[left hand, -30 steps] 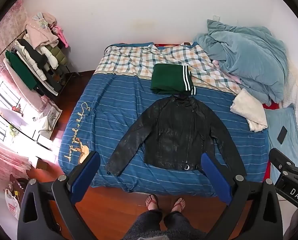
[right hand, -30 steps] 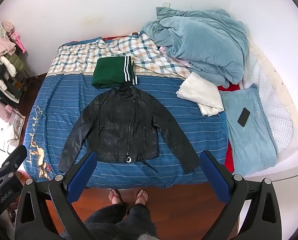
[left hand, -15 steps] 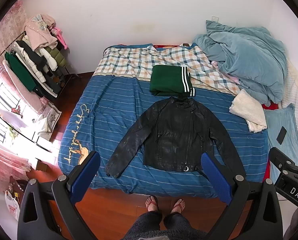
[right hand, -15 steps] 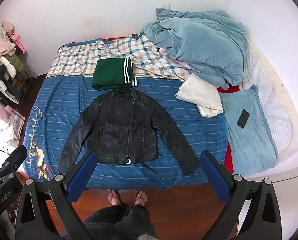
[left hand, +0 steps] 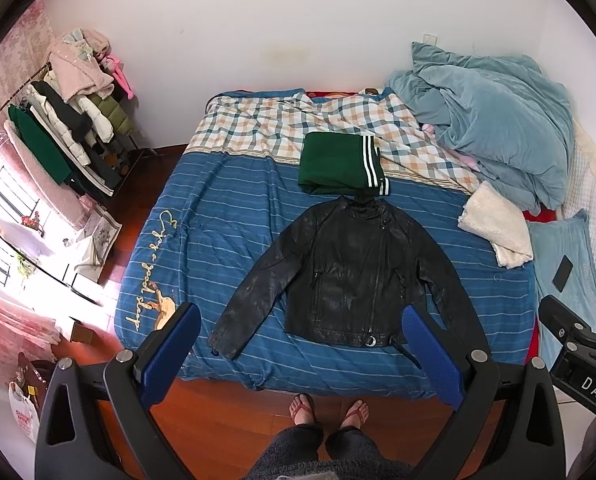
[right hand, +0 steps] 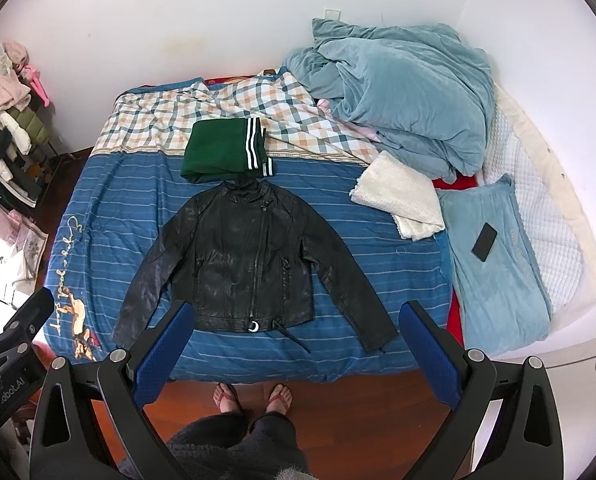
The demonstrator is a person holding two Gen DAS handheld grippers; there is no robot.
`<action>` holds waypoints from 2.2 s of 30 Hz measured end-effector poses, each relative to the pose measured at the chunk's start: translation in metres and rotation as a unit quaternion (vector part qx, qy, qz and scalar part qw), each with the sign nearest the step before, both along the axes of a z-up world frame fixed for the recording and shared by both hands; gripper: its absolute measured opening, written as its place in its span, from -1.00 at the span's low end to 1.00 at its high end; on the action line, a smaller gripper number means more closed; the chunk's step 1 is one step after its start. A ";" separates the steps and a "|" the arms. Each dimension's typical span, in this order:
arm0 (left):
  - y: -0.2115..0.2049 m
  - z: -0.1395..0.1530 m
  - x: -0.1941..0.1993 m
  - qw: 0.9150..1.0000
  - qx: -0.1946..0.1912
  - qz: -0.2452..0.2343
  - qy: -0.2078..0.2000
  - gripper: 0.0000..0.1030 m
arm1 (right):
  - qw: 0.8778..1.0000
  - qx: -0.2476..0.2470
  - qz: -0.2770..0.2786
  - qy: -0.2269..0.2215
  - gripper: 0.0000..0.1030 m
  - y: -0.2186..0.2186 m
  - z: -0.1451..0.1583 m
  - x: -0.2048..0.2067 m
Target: Fold large clothes
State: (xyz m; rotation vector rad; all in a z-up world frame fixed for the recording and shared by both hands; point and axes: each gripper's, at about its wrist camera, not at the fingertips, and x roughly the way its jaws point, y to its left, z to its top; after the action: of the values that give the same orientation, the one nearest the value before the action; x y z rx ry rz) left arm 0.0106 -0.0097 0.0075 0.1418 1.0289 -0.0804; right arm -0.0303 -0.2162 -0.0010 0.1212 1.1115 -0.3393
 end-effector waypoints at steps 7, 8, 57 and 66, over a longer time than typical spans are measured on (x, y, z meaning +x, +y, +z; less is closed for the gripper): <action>0.000 0.000 0.001 1.000 -0.001 0.001 -0.001 1.00 | 1.000 -0.001 0.001 0.000 1.00 0.001 -0.001 0.001; 0.001 0.000 0.000 1.000 0.000 0.000 -0.001 1.00 | 1.000 -0.002 0.001 0.001 1.00 0.001 -0.001 0.001; -0.019 -0.004 0.017 1.000 -0.004 -0.003 -0.001 1.00 | 1.000 -0.007 0.001 0.003 1.00 0.002 -0.003 0.014; -0.003 -0.010 0.024 1.000 -0.008 -0.014 -0.012 1.00 | 0.999 0.034 -0.010 -0.009 1.00 -0.001 -0.010 0.014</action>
State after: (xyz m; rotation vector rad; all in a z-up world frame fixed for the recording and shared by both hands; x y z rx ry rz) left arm 0.0346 -0.0132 -0.0027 0.1416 1.0032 -0.1130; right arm -0.0168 -0.2171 -0.0110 0.1947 1.1045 -0.3179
